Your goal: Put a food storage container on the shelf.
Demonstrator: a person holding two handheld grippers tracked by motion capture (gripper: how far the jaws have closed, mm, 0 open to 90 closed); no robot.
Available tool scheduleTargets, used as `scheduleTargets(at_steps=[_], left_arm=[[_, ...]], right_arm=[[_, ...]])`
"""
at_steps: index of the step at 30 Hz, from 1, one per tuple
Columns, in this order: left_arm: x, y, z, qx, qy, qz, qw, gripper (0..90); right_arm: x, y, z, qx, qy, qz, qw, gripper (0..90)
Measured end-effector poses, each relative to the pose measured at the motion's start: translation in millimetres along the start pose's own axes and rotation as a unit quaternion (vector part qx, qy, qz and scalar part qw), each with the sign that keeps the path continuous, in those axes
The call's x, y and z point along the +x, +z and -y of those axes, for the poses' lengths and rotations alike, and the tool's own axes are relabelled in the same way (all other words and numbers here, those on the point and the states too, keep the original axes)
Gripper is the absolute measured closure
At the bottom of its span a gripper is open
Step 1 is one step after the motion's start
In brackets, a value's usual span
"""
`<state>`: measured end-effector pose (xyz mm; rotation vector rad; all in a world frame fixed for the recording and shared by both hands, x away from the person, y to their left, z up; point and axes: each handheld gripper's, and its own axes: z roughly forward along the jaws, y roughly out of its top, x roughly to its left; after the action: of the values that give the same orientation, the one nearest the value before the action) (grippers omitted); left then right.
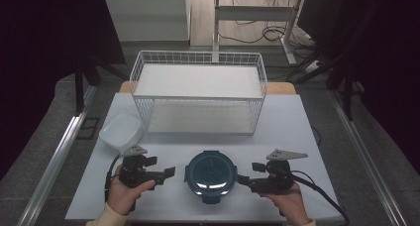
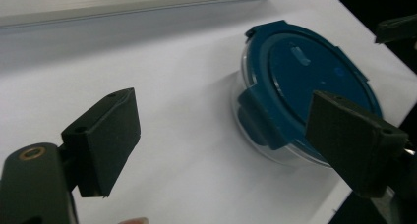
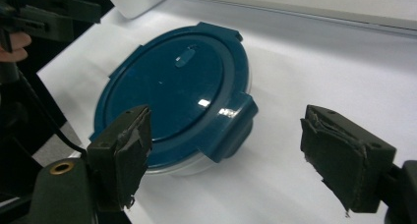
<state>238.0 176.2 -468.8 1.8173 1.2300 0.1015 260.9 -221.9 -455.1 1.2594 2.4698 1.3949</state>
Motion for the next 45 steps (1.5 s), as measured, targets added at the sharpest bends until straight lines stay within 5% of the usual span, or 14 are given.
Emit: scheduleTargets(at_steps=[12,19,30,41,45], left_arm=[[-6.4,21.3,1.1,0.022,-0.05,0.045,0.9975,8.8],[-4.6,39.2,-0.6,0.038,-0.085,0.077,0.9927,7.7],[-7.5,62.2,0.1,0.064,-0.093,0.099,0.9886,8.6],[-6.4,79.7,4.8,0.08,-0.127,0.147,0.9778,15.6],[-7.2,81.9,6.5,0.086,-0.13,0.154,0.9757,18.5]], right_arm=[[2.0,15.9,-1.8,0.022,0.03,-0.019,0.9991,16.8],[-1.5,37.0,-4.0,0.041,0.066,-0.027,0.9966,11.0],[-5.2,55.7,-1.5,0.056,0.1,-0.042,0.9926,9.6],[-4.8,67.1,4.6,0.073,0.118,-0.053,0.9889,10.1],[-4.7,70.3,6.3,0.076,0.126,-0.058,0.9875,12.0]])
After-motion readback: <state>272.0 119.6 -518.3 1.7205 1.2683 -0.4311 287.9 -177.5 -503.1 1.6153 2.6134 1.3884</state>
